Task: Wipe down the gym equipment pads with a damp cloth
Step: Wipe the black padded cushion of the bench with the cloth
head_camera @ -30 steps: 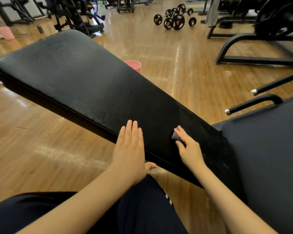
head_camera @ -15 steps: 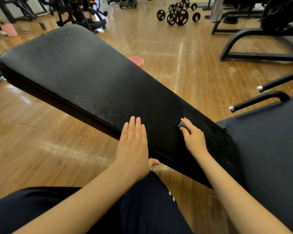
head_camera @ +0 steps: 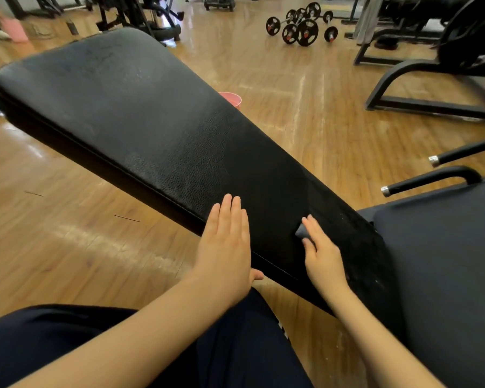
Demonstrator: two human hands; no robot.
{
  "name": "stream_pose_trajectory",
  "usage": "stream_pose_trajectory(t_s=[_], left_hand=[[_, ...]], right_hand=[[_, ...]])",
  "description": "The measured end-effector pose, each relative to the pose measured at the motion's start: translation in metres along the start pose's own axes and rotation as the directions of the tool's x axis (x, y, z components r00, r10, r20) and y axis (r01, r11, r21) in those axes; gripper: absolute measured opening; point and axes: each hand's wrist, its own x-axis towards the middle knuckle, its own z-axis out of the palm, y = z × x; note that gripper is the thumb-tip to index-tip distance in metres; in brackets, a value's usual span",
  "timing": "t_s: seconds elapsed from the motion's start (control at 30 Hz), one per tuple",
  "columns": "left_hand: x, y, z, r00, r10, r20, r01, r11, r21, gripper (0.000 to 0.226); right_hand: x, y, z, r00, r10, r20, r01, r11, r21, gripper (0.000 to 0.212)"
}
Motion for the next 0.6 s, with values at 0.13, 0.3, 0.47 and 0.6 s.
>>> stream_pose_trajectory(t_s=[0.13, 0.3, 0.47, 0.6], left_hand=[[0.000, 0.000, 0.005, 1.000, 0.009, -0.018, -0.009, 1.000, 0.013, 0.103], [-0.002, -0.005, 0.011, 0.996, 0.040, -0.074, -0.039, 0.999, 0.006, 0.100], [0.002, -0.015, 0.016, 0.982, 0.126, -0.144, -0.124, 0.992, 0.020, 0.096], [0.009, -0.017, 0.017, 0.967, 0.190, -0.170, -0.183, 0.982, 0.056, 0.088]], right_hand=[[0.079, 0.004, -0.002, 0.999, 0.022, 0.041, -0.021, 0.999, -0.029, 0.042], [0.110, 0.014, -0.002, 0.997, 0.059, 0.041, -0.056, 0.996, -0.069, 0.042], [0.065, 0.023, -0.006, 1.000, 0.023, 0.019, -0.021, 0.995, -0.095, 0.045], [0.073, 0.031, -0.007, 0.999, -0.011, 0.031, 0.014, 0.995, -0.101, 0.044]])
